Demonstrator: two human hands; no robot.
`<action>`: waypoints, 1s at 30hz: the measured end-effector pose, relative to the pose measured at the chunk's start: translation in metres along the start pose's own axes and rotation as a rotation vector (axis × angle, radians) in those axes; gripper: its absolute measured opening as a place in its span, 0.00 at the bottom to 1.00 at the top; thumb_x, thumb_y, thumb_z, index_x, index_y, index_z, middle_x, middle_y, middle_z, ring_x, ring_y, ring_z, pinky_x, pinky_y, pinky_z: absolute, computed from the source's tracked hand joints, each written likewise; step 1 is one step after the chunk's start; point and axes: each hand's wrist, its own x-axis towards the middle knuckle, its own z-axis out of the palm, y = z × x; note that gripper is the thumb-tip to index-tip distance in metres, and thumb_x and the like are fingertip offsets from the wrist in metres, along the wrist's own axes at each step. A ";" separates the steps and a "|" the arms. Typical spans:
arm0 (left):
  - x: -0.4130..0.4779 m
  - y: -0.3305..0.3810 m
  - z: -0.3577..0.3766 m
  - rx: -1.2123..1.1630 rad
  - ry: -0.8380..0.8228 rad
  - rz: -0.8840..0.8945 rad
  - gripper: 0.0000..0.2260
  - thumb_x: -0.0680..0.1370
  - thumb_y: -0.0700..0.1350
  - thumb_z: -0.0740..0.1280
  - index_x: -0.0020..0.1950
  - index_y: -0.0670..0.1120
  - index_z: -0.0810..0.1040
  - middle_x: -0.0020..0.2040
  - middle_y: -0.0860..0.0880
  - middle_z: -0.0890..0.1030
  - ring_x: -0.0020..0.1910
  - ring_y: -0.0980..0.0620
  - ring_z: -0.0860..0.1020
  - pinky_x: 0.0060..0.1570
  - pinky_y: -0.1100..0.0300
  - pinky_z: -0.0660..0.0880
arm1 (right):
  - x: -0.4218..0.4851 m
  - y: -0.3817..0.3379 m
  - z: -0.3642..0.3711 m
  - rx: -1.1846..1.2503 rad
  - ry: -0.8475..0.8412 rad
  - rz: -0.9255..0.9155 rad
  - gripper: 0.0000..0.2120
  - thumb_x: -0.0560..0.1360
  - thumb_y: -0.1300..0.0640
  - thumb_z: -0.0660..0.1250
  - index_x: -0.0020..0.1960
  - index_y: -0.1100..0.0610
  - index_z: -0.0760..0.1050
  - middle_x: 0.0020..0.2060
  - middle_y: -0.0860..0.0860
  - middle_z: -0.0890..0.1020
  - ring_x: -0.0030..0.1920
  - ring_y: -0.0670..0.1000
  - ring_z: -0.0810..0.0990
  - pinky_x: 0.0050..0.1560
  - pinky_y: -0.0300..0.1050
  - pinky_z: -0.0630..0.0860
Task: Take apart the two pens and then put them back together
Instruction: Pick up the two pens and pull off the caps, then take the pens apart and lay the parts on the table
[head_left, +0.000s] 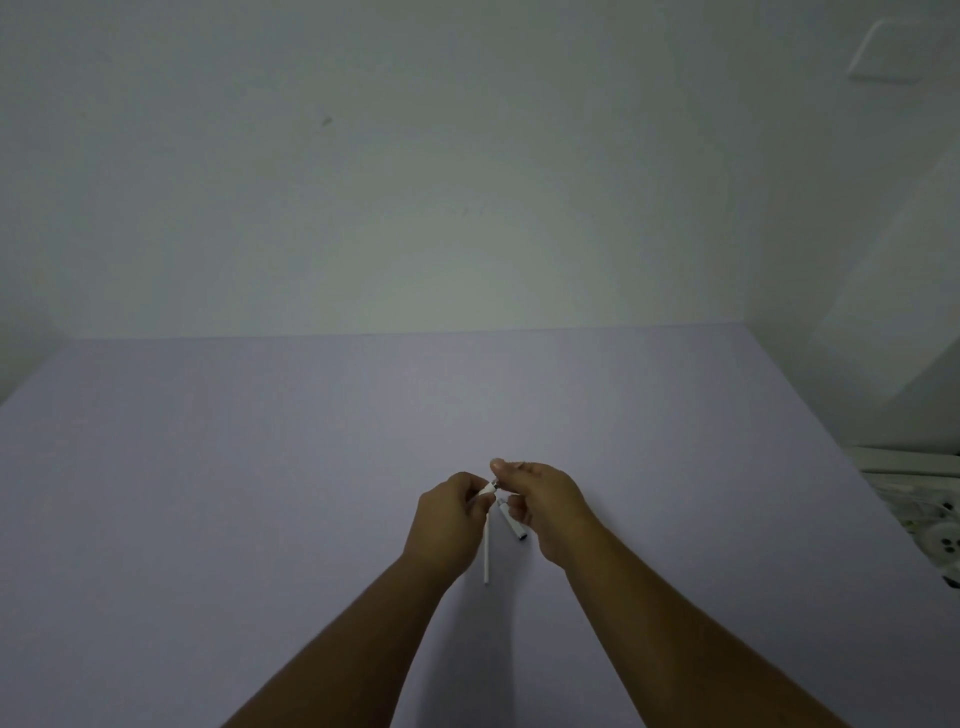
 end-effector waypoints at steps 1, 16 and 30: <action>0.000 0.000 0.000 -0.002 -0.001 0.000 0.08 0.78 0.45 0.63 0.53 0.44 0.78 0.42 0.51 0.79 0.37 0.58 0.74 0.33 0.73 0.65 | 0.000 0.001 0.000 -0.018 0.016 -0.022 0.06 0.72 0.56 0.71 0.45 0.58 0.79 0.36 0.51 0.78 0.35 0.48 0.73 0.42 0.42 0.73; 0.007 -0.001 0.001 -0.038 -0.025 -0.039 0.07 0.78 0.45 0.63 0.54 0.47 0.77 0.37 0.53 0.77 0.31 0.60 0.73 0.29 0.72 0.64 | 0.011 -0.014 -0.009 0.093 0.065 -0.131 0.14 0.74 0.68 0.64 0.54 0.52 0.73 0.44 0.49 0.83 0.45 0.45 0.80 0.44 0.41 0.73; 0.007 -0.017 0.000 -0.239 -0.039 -0.126 0.07 0.77 0.44 0.62 0.47 0.56 0.76 0.35 0.51 0.79 0.28 0.56 0.73 0.24 0.76 0.68 | 0.038 -0.013 -0.025 0.048 0.332 -0.203 0.10 0.70 0.63 0.71 0.49 0.56 0.75 0.45 0.55 0.83 0.41 0.51 0.80 0.50 0.49 0.79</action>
